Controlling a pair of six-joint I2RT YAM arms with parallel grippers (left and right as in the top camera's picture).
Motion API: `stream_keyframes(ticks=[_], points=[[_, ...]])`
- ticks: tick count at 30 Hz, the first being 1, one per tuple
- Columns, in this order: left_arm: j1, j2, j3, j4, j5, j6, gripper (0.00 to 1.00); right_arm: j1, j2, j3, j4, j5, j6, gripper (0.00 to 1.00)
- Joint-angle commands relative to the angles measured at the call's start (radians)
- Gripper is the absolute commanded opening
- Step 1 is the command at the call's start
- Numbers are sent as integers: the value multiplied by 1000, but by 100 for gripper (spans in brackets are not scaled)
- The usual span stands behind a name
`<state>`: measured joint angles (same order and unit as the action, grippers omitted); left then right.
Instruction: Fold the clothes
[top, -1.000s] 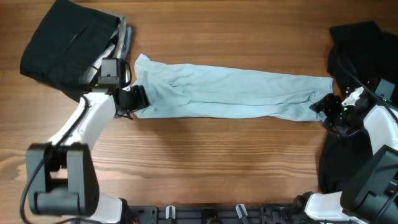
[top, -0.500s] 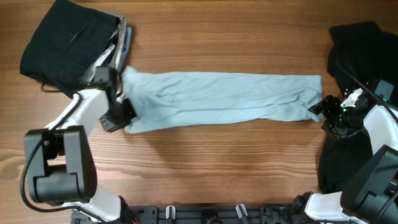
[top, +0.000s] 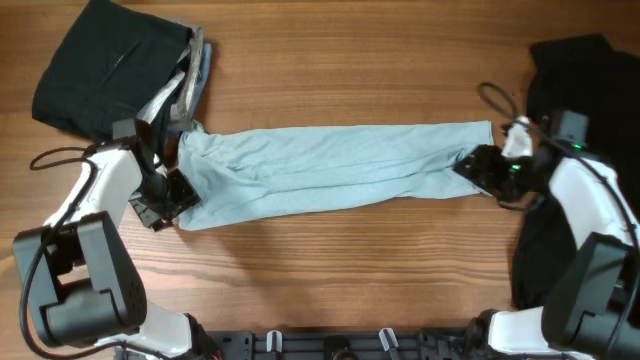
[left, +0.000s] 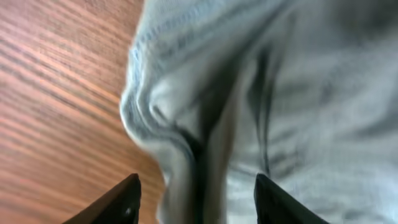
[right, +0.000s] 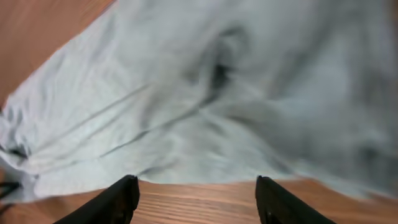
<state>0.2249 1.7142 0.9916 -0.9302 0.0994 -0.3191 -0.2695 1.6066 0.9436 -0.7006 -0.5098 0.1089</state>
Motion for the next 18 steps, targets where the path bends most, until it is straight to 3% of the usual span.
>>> stream_keyframes(ticks=[1, 5, 12, 18], points=[[2, -69, 85, -47, 27, 25, 60, 72, 22, 12, 44, 93, 27, 57], [2, -117, 126, -71, 26, 24, 65, 95, 38, 12, 66, 153, 101, 51], [2, -148, 127, -69, 26, 24, 71, 102, 135, 12, 164, 81, 100, 50], [2, -148, 127, -68, 27, 24, 70, 103, 193, 12, 250, 13, 101, 18]])
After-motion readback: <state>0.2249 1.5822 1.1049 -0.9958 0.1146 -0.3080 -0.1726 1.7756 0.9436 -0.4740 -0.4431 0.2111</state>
